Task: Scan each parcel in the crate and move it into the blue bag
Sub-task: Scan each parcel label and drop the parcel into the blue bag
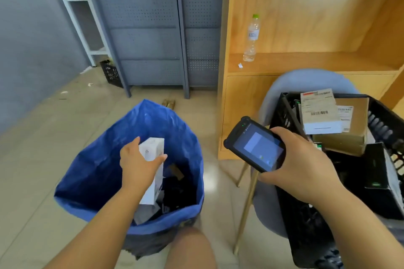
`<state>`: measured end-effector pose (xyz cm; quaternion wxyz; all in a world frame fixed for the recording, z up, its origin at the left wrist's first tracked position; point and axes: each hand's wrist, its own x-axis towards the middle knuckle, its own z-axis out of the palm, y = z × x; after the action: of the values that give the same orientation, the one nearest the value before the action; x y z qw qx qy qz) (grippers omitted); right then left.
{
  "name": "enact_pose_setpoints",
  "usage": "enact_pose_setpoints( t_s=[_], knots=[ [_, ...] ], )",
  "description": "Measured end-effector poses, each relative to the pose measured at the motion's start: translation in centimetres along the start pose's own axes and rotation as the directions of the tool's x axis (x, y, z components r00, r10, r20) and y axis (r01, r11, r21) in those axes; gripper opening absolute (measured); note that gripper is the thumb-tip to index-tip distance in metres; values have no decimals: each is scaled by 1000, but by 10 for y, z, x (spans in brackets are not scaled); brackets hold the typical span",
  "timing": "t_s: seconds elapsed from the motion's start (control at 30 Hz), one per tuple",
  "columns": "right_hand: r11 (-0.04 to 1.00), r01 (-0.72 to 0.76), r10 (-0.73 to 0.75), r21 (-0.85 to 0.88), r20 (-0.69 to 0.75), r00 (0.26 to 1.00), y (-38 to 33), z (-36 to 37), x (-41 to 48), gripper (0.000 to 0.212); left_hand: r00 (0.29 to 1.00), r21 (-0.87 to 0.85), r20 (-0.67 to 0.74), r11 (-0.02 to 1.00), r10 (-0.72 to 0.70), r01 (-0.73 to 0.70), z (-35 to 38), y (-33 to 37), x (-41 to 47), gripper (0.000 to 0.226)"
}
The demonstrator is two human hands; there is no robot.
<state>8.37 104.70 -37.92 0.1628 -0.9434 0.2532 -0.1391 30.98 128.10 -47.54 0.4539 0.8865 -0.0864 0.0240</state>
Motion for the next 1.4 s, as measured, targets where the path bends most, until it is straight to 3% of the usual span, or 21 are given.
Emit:
enact_pose_setpoints(
  t_s=[0.13, 0.23, 0.37, 0.57, 0.77, 0.93, 1.03, 1.27, 1.4],
  knots=[
    [999, -37, 35, -32, -48, 998, 13, -9, -8, 90, 967, -47, 247, 997, 68, -58, 26, 12, -15, 32],
    [991, -127, 122, -51, -81, 989, 33, -23, -16, 97, 918, -78, 381, 993, 108, -85, 52, 42, -28, 15],
    [974, -224, 217, -36, -137, 966, 70, -46, -32, 93, 837, -144, 505, 977, 211, -159, 89, 96, -47, 12],
    [933, -357, 338, -38, -243, 909, 135, -79, -54, 95, 716, -262, 576, 919, 393, -294, 159, 175, -69, 13],
    [872, -485, 455, -63, -257, 852, 191, -99, -54, 99, 625, -247, 641, 891, 445, -382, 243, 239, -70, 23],
    [844, -529, 495, -92, -248, 833, 225, -107, -38, 94, 636, 45, 642, 807, 429, -589, 314, 268, -56, 54],
    [833, -544, 511, -101, -235, 827, 243, -109, -29, 92, 665, 216, 658, 756, 355, -618, 342, 284, -46, 65],
    [820, -563, 534, -103, -213, 818, 268, -108, -11, 93, 733, 377, 667, 786, 137, -489, 384, 311, -40, 85],
    [821, -564, 542, -94, -188, 820, 276, -103, -8, 93, 785, 205, 613, 943, 85, -263, 393, 320, -45, 96]
  ],
)
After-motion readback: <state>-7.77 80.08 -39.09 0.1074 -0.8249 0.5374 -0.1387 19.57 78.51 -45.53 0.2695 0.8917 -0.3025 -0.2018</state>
